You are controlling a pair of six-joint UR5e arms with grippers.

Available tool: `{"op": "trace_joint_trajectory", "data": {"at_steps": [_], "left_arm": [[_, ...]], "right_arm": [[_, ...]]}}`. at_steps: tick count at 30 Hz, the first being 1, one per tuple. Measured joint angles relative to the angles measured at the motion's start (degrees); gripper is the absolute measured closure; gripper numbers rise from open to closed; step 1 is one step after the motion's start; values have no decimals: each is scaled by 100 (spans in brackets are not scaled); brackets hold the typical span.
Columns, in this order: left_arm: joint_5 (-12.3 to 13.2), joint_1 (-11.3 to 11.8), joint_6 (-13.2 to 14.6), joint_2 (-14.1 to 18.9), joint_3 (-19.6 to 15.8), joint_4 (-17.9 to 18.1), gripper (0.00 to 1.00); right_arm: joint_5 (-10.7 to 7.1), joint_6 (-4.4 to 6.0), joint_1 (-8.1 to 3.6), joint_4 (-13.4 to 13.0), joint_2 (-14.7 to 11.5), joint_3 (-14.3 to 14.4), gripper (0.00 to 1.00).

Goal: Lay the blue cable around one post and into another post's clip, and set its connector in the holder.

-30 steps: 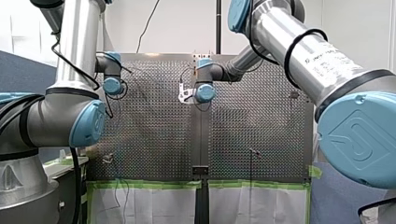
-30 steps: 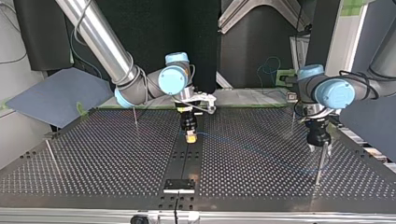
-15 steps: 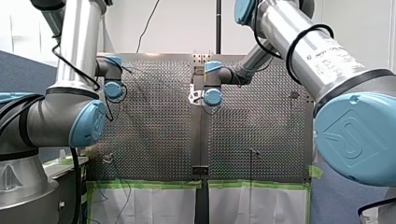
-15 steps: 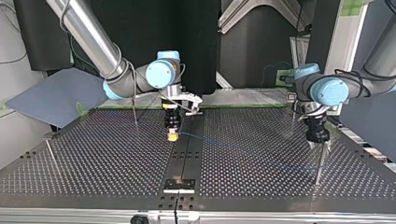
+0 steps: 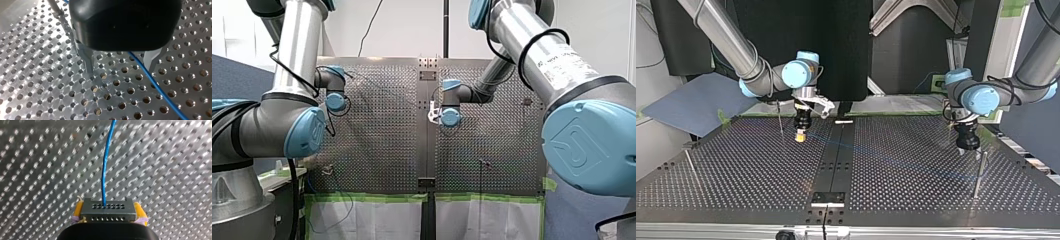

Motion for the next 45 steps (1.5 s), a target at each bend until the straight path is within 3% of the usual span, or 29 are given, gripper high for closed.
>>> {"op": "trace_joint_trajectory", "data": {"at_steps": [3, 6, 10, 14, 27, 37, 45], "left_arm": [[-16, -27, 11, -1, 1, -8, 0], [-34, -59, 19, -1, 1, -10, 0], [-41, -94, 22, -2, 1, -25, 0], [-43, -116, 22, -3, 1, -42, 0], [-82, -131, 22, -2, -2, -47, 0], [-123, -133, 23, -2, -1, -46, 0], [-138, -133, 22, -3, -2, -46, 0]], "right_arm": [[44, 8, -31, -171, 1, 172, 100], [88, 81, -126, -327, 0, 329, 100], [-12, 227, -348, -572, 2, 572, 100], [-165, 305, -585, -813, 7, 812, 100], [-217, 301, -1283, -1511, 65, 1510, 100], [-127, 346, -1881, -2108, 383, 2108, 100], [-129, 360, -2287, -2518, 428, 2565, 100]]}}
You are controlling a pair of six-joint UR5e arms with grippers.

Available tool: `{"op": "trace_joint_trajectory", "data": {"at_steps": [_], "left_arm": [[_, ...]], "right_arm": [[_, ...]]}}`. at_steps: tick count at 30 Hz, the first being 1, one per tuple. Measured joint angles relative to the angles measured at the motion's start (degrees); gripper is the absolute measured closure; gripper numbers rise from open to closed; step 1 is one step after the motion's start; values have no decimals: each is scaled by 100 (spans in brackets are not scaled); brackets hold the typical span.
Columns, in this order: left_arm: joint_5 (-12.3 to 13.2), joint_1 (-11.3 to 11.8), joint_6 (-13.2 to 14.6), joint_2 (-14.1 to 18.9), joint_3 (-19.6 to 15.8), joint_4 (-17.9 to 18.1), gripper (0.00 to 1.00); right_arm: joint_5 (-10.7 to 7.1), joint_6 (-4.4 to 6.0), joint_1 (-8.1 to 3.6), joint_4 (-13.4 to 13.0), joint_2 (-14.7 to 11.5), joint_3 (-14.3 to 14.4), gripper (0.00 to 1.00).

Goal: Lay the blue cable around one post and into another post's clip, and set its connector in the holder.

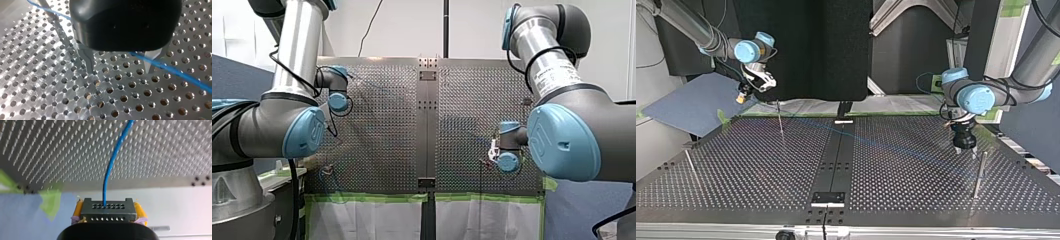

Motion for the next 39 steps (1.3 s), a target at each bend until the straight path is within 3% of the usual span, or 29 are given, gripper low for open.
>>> {"op": "trace_joint_trajectory", "data": {"at_steps": [4, 8, 14, 19, 25, 28, 32, 39], "left_arm": [[-2, 0, 0, 0, -1, 0, 0], [-2, 0, 0, 0, -3, 0, 0], [-2, 1, 0, 0, -2, 0, 0], [-2, 0, 0, 0, -3, 0, 0], [-3, -1, 0, 0, -4, 0, 0], [-2, -4, 0, -2, -4, 0, 0], [-2, -5, 0, -1, -4, 0, 0], [-6, -7, 0, -1, -5, 0, 0]], "right_arm": [[-45, 7, -101, -121, 24, 236, 100], [-188, 102, -196, -277, 139, 438, 100], [-525, 392, -402, -589, 390, 788, 100], [-851, 638, -702, -683, 542, 1115, 100], [-1208, 645, -1040, -763, 673, 1472, 100], [-1387, 649, -1116, -855, 767, 1600, 100], [-1577, 637, -1152, -953, 861, 1648, 100], [-1638, 626, -1162, -1041, 916, 1657, 100]]}}
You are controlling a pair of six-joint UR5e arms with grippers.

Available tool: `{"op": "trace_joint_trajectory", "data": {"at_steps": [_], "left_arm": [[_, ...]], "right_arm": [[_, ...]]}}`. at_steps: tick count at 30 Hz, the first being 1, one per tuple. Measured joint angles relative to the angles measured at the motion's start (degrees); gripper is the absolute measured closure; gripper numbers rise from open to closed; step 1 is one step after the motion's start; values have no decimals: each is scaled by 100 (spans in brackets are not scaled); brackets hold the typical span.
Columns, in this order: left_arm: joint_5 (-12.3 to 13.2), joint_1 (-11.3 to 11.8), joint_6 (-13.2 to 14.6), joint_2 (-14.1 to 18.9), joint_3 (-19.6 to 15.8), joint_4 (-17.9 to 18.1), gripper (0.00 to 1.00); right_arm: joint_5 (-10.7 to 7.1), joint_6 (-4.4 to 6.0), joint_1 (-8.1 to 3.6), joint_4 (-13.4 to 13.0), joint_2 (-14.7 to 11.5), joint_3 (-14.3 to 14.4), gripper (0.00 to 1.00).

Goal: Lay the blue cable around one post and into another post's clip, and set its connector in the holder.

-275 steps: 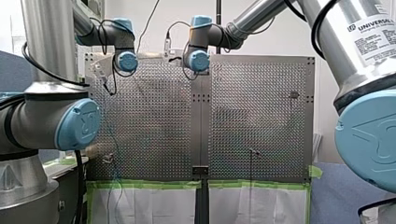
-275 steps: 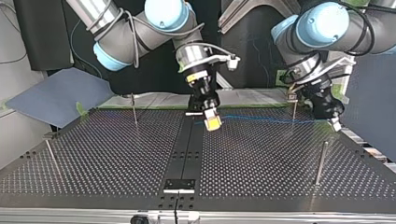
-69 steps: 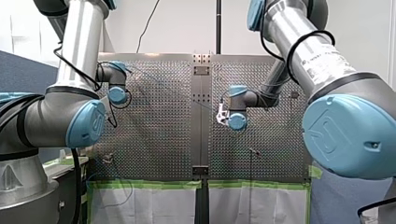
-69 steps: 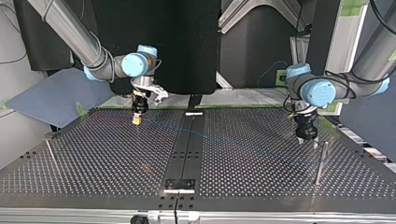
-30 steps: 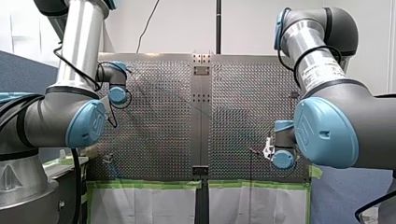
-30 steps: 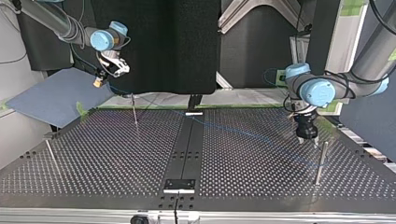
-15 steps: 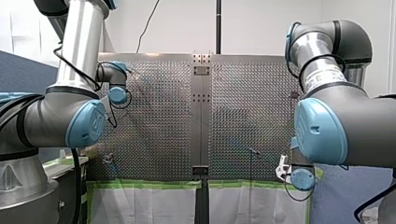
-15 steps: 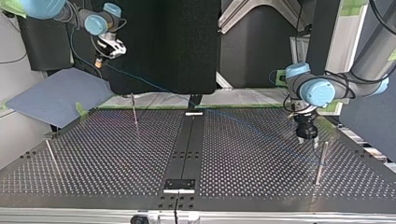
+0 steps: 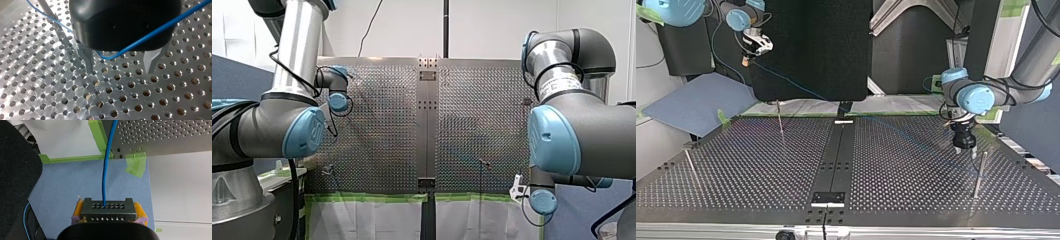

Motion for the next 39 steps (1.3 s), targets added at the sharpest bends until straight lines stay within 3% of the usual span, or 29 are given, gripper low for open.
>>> {"op": "trace_joint_trajectory", "data": {"at_steps": [13, 17, 26, 30, 33, 37, 39], "left_arm": [[-27, 0, 0, 0, 0, 0, 0], [-24, 0, 0, 0, 0, 0, 0], [-23, -11, 4, 0, 0, 0, 0], [-24, -18, 14, 0, 0, 0, 0], [-24, -21, 16, 0, 0, 0, 0], [-24, -24, 18, 0, 0, 4, 0], [-24, -25, 18, 0, 0, 4, 0]], "right_arm": [[-27, -4, -3, -145, 570, -242, 100], [-36, -2, -6, -149, 622, -291, 100], [0, 269, -98, -218, 903, -345, 100], [30, 192, -151, -264, 968, -356, 100], [43, 70, -176, -327, 949, -357, 100], [-2, -148, -164, -315, 769, -352, 100], [-53, -199, -145, -254, 667, -345, 100]]}}
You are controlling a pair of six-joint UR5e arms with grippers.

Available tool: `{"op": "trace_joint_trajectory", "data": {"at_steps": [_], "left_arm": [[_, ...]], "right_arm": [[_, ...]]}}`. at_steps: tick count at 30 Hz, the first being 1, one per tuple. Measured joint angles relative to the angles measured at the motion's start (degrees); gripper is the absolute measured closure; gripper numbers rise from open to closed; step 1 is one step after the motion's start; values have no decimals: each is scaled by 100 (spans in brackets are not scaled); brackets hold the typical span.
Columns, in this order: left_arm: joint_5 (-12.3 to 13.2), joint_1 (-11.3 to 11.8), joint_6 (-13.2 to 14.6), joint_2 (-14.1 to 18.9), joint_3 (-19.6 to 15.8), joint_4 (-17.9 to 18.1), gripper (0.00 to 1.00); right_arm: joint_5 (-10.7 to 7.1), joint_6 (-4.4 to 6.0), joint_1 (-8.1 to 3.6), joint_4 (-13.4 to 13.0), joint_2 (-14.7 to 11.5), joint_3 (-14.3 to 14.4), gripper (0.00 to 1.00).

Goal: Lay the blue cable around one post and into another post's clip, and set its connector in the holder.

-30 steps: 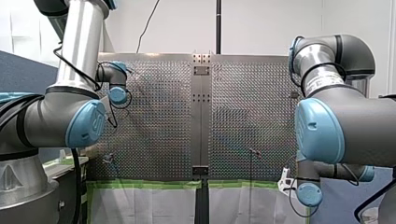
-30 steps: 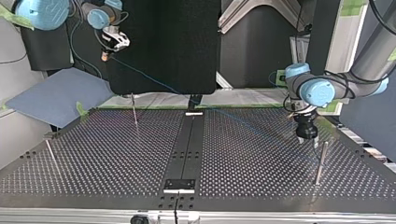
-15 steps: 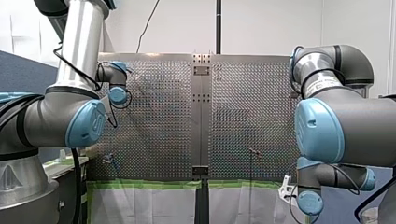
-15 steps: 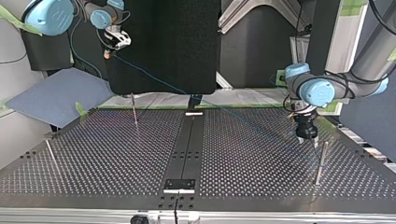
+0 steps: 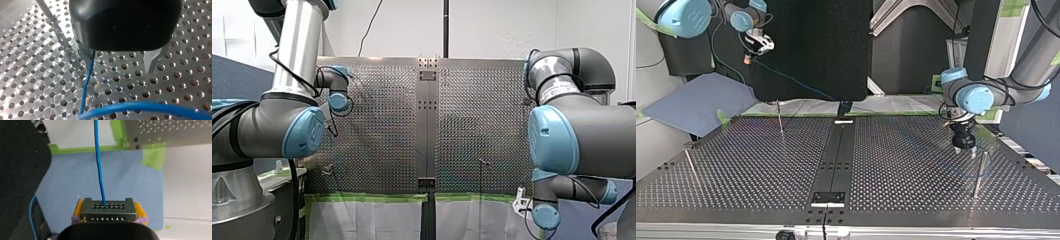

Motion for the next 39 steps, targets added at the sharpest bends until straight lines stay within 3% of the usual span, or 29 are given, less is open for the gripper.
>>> {"op": "trace_joint_trajectory", "data": {"at_steps": [3, 6, 12, 14, 17, 21, 28, 33, 39], "left_arm": [[1, -1, 0, 0, 0, -2, 0], [2, -1, 0, 0, 0, -4, 0], [2, -22, 0, 0, 0, -23, 0], [2, -38, 0, 0, 0, -35, 0], [3, -60, 0, 0, 0, -43, 0], [11, -87, 0, 0, 0, -47, 0], [22, -113, 0, 0, 3, -48, 0], [11, -114, 1, 0, 3, -51, 0], [-8, -125, 8, 0, 2, -71, 0]], "right_arm": [[-101, -25, 29, 149, -180, 7, 100], [-155, 17, 51, 312, -351, 9, 100], [-302, 288, 41, 589, -681, 0, 100], [-405, 385, 30, 549, -798, -17, 100], [-581, 447, 6, 406, -981, -60, 100], [-813, 405, -24, 294, -1215, -192, 100], [-1187, 394, -56, 435, -1590, -441, 100], [-1462, 293, -64, 518, -1864, -468, 100], [-1826, 279, -75, 448, -2114, -477, 100]]}}
